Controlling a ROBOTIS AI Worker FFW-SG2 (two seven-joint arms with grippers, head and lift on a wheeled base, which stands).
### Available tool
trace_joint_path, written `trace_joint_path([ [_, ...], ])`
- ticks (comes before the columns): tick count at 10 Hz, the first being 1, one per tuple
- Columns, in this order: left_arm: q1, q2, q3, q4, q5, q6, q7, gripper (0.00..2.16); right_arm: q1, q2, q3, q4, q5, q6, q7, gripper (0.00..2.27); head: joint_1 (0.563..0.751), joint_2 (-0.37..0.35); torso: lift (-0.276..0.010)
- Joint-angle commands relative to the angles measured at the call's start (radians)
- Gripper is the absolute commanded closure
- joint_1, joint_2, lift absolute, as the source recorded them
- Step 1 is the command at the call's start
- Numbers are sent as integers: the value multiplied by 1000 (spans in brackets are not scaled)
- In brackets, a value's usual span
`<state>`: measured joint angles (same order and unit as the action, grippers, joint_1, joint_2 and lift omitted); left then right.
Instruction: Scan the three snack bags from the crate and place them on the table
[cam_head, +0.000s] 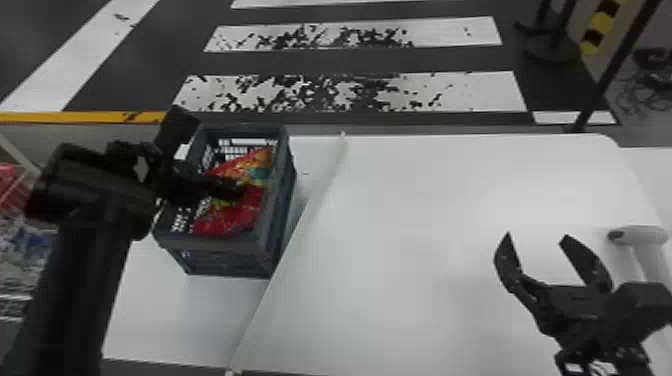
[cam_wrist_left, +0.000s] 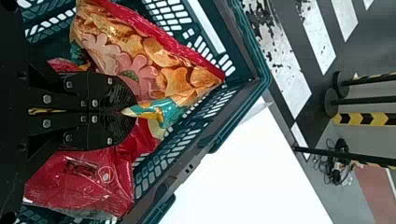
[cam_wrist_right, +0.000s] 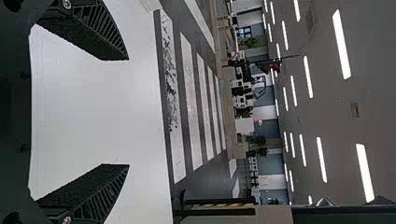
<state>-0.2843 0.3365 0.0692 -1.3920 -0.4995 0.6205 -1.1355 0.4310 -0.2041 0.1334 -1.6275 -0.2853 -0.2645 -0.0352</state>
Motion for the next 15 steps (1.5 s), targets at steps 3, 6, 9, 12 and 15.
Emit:
trace_joint_path([
  [3,33,1,57,-98,42,38,-26,2138,2,0,-1,0,0,0,0,60,695,119,-62],
  [6,63,9,93,-194,75,81,-43,2138,2,0,0,-2,2,0,0,60,695,124,-62],
  [9,96,9,136,-283,99,109,-47,2138,2,0,2,-2,2,0,0,60,695,131,-62],
  [12,105,7,169,-383,122,152,-41,2138,5,2,0,-5,0,0,0,63,695,137,-62],
  [15,155,-16,201,-555,184,241,36,2138,5,2,2,-6,0,0,0,63,695,141,-62],
])
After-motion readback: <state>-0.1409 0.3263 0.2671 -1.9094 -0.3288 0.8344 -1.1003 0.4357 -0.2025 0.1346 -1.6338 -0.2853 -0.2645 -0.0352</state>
